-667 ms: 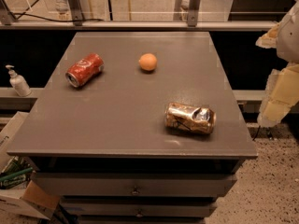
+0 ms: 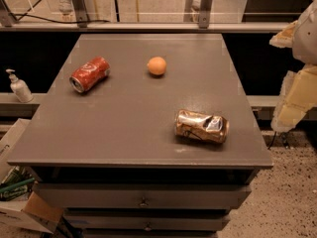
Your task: Move orange near orange can
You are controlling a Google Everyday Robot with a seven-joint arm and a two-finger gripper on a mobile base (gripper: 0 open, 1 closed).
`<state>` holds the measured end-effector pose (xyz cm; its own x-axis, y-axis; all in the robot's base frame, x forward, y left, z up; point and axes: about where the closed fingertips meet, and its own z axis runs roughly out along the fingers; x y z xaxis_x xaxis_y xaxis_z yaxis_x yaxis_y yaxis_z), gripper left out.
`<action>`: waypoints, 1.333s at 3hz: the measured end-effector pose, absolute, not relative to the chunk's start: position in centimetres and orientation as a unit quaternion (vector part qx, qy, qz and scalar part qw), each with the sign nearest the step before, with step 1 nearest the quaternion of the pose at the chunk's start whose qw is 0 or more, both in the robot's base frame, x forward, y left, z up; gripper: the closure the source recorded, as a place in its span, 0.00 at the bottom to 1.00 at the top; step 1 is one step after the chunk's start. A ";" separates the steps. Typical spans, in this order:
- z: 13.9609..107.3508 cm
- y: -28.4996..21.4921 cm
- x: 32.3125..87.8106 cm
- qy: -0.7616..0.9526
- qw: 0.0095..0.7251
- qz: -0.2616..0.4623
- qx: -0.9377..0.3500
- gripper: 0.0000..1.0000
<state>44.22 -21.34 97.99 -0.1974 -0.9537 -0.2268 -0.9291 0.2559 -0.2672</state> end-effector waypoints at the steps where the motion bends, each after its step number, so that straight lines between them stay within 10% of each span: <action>1: 97.3 -20.0 45.9 0.762 0.213 -0.032 -0.611 0.00; 4: 92.6 -11.9 59.5 0.731 0.347 0.020 -0.587 0.00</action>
Offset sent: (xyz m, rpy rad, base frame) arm 0.1192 0.0502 -0.0428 0.2486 -0.2618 0.0502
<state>59.50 -11.88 92.56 -0.0687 -0.8446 -0.5310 -0.8724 0.3091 -0.3787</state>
